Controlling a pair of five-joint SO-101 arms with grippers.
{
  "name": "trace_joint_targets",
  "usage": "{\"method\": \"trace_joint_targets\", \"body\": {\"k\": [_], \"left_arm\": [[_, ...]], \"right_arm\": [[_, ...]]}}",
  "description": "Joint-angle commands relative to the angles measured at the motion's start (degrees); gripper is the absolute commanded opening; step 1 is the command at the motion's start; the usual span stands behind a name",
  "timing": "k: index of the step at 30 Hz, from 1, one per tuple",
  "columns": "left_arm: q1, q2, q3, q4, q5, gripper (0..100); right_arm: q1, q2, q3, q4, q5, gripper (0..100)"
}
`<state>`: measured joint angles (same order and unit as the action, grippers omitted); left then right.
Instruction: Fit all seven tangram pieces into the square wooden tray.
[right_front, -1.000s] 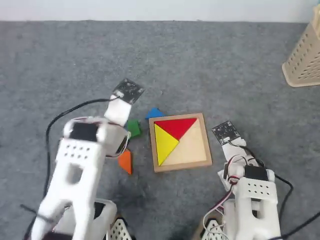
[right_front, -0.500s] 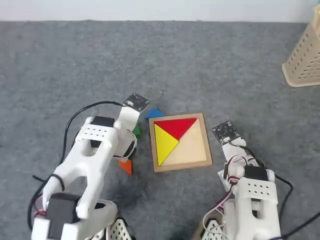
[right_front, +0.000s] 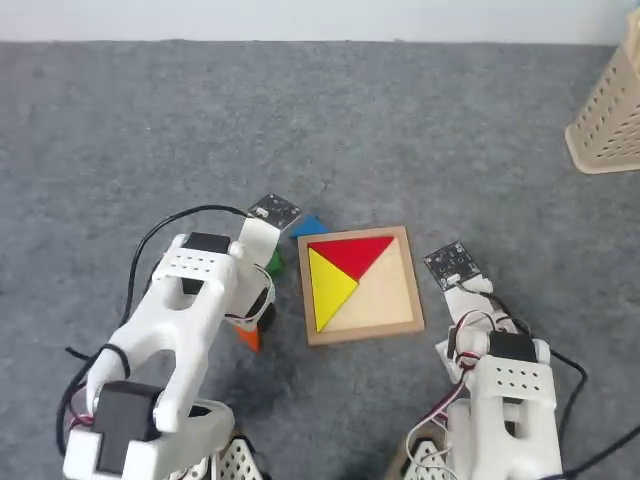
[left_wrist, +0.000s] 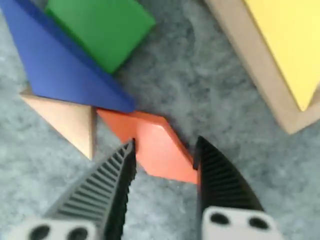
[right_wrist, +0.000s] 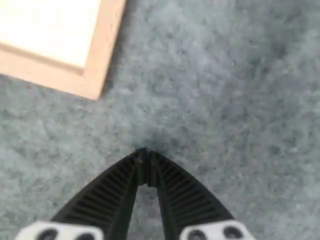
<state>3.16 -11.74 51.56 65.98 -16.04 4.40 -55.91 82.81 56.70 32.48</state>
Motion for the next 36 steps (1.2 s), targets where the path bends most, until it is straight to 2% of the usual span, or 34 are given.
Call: {"method": "trace_joint_targets", "body": {"k": [1,5,17,28,36], "left_arm": [[0.2,0.2,0.7,-0.7,-0.6,18],[-0.3,0.2,2.3,-3.4,-0.6,18],[-0.5,-0.4,0.7,-2.7,-0.1,20],[-2.5,0.2,-1.6,-2.0,4.3,21],[-2.1,0.3,3.2,-6.6,4.1,21]], "right_arm": [[0.7,-1.5,0.2,-1.5,0.7,0.6],[0.7,-1.5,0.2,-1.5,0.7,0.6],[0.7,-1.5,0.3,-1.5,0.7,0.6],[0.7,-1.5,0.3,-1.5,0.7,0.6],[0.7,-1.5,0.3,-1.5,0.7,0.6]]}}
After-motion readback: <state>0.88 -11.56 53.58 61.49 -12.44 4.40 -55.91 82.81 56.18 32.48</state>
